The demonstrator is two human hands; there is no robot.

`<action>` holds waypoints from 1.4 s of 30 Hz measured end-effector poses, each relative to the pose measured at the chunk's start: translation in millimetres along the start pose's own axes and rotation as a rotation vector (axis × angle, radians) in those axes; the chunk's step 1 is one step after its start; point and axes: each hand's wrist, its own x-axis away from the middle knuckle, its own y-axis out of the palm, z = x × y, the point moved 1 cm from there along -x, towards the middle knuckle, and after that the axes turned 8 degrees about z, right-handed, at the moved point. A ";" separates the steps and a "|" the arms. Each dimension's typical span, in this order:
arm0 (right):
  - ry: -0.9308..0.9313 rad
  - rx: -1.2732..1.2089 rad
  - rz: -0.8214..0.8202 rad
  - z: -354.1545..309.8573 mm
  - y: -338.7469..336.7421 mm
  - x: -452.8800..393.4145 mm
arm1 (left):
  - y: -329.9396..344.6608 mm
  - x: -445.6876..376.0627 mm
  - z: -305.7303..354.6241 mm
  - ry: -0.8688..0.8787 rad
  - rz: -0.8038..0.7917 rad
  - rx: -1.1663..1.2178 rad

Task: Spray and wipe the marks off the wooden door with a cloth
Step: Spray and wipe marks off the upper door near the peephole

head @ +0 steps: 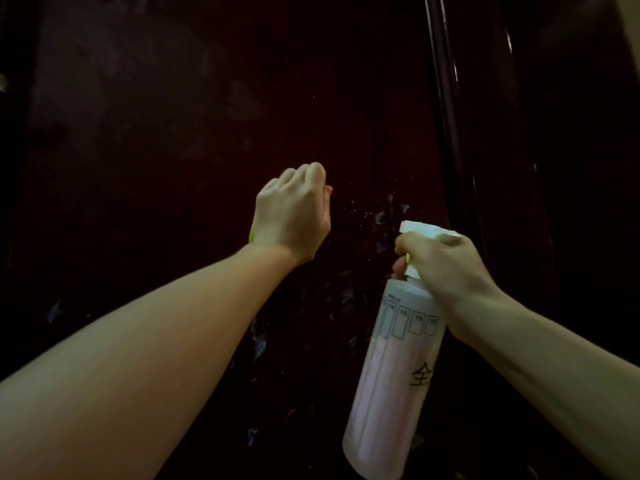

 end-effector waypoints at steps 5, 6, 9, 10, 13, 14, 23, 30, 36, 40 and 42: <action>-0.027 -0.026 -0.113 -3.6 -3.8 -5.1 | 6.5 -7.7 -0.1 -0.048 0.051 -0.032; -0.020 -0.012 -0.123 -3.1 -3.9 -4.9 | 6.4 -7.7 0.2 -0.046 0.053 -0.037; -0.001 0.025 -0.100 -0.3 -4.8 -3.9 | 5.4 -7.4 1.6 -0.035 0.048 -0.050; 0.003 0.026 -0.085 0.1 -5.6 -4.0 | 5.4 -7.0 2.0 -0.032 0.044 -0.056; 0.004 -0.015 -0.067 -2.2 -7.5 -6.1 | 5.4 -6.3 1.8 -0.030 0.047 -0.057; -0.008 -0.025 -0.072 -3.8 -7.7 -7.3 | 5.4 -6.6 1.8 -0.030 0.048 -0.057; 0.011 -0.055 -0.073 -9.1 -4.3 -8.0 | 6.3 -6.0 1.4 -0.015 0.055 -0.065; 0.003 -0.035 -0.128 -5.7 -7.8 -6.7 | 7.8 -9.7 3.4 0.044 0.041 -0.087; 0.080 -0.118 -0.107 -0.7 -14.8 -6.8 | 21.0 -12.7 32.6 0.620 -0.237 -0.025; 0.096 -0.115 -0.072 0.0 -16.8 -6.9 | 19.3 13.7 42.9 0.727 -0.290 0.007; 0.062 -0.054 -0.030 0.1 -15.9 -7.7 | 15.9 23.2 41.9 0.653 -0.242 0.040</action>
